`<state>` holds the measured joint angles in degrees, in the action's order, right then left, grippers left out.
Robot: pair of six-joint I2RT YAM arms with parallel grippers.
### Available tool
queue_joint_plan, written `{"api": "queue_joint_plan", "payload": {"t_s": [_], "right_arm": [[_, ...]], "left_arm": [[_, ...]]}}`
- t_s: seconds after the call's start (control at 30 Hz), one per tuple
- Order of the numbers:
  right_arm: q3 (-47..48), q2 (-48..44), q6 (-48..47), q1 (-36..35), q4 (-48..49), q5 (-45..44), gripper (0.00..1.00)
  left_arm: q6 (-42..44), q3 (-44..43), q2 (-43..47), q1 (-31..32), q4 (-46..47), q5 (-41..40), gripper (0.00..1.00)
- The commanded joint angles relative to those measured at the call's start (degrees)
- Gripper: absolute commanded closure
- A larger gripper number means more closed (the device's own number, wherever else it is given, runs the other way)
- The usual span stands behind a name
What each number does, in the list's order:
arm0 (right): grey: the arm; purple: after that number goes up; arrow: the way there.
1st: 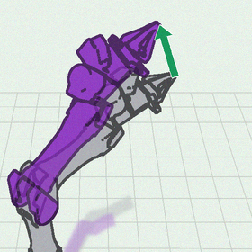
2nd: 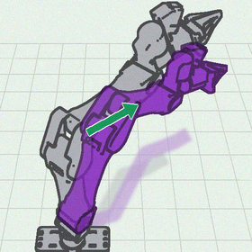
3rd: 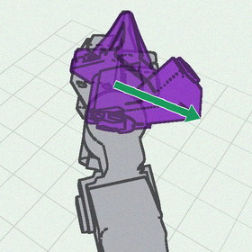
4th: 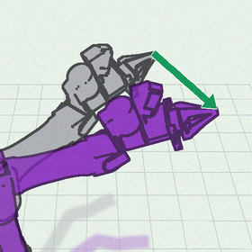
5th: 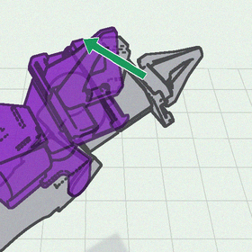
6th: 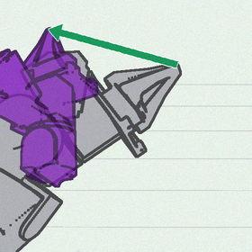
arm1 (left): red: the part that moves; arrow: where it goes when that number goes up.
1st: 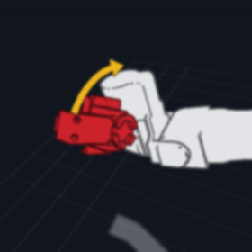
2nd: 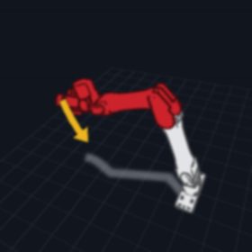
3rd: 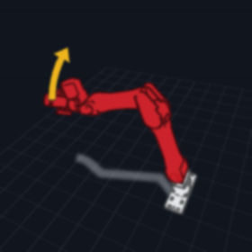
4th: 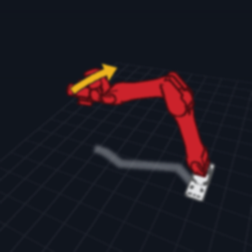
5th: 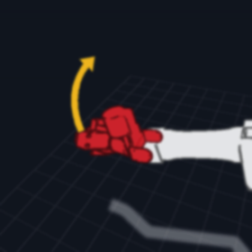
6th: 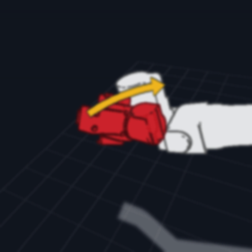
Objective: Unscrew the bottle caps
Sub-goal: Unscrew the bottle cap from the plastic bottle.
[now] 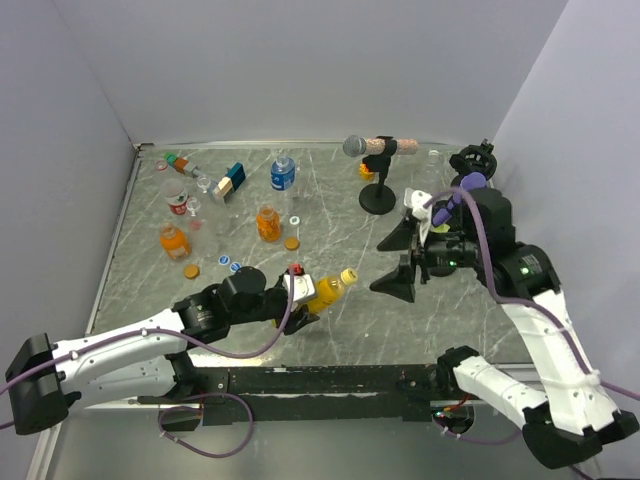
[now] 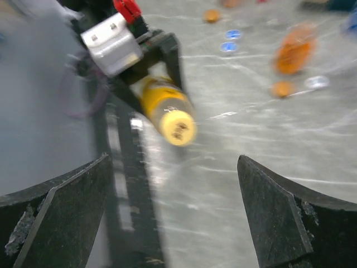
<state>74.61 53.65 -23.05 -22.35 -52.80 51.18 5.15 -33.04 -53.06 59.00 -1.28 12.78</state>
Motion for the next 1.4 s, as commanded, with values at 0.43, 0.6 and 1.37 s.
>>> {"api": "queue_joint_plan", "payload": {"t_s": [0.43,0.6,1.37], "right_arm": [[-1.75,15.87,20.23,2.75,-0.29,3.67,0.32],[-1.40,17.01,20.23,1.70,-0.38,3.66,0.38],[3.26,18.86,9.26,-2.08,-6.00,6.83,0.96]], "left_arm": [[-1.10,-5.19,-6.44,3.75,7.78,-12.60,0.76],[-0.84,-5.55,-7.50,3.75,8.49,-12.60,0.76],[-0.49,-3.79,-4.43,3.66,8.31,-12.25,0.76]]}}
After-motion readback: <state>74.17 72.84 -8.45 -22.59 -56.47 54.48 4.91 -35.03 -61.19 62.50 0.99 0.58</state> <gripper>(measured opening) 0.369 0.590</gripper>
